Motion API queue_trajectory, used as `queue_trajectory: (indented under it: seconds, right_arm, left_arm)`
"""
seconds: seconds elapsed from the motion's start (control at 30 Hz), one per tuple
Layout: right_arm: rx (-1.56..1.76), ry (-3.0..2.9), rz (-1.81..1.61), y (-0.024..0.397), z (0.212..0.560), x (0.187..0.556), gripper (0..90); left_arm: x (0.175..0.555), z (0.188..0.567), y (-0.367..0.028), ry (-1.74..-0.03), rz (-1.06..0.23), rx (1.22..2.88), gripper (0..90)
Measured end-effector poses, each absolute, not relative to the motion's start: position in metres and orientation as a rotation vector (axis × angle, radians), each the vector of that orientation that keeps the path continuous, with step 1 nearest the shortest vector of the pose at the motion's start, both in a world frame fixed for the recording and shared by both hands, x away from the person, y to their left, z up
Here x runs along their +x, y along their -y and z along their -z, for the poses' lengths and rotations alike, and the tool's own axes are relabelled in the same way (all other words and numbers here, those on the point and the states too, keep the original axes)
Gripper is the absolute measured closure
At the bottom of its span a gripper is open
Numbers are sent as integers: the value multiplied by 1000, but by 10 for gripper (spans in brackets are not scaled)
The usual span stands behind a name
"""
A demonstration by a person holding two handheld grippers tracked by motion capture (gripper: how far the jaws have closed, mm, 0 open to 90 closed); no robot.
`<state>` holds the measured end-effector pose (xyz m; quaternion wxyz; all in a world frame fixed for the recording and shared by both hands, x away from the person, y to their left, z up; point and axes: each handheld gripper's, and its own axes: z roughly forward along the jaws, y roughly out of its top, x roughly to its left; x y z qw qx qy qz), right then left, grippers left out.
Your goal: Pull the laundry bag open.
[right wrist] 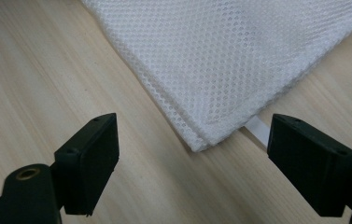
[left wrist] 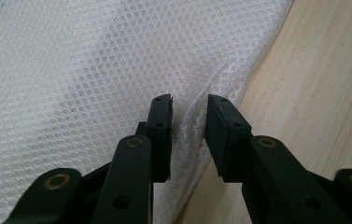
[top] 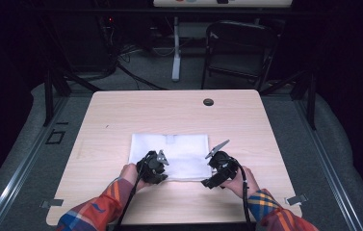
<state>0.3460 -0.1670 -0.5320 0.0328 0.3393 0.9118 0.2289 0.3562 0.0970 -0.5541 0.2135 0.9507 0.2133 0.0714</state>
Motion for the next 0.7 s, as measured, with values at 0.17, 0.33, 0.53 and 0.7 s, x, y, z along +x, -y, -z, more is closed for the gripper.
queue_trajectory:
  seconds: [0.17, 0.33, 0.53, 0.7]
  right_arm:
    - [1044, -2813, -706, 166, 532, 345, 178]
    - [1042, -2817, -719, 164, 532, 344, 182]
    - [1040, -2815, -723, 162, 531, 342, 235]
    - [1010, -2803, -754, 159, 528, 338, 331]
  left_arm:
    - [356, 555, -98, -570, -220, 2635, 806]
    - [355, 555, -100, -546, -232, 2636, 859]
    - [355, 552, -101, -546, -248, 2613, 876]
    - [355, 542, -104, -543, -297, 2570, 875]
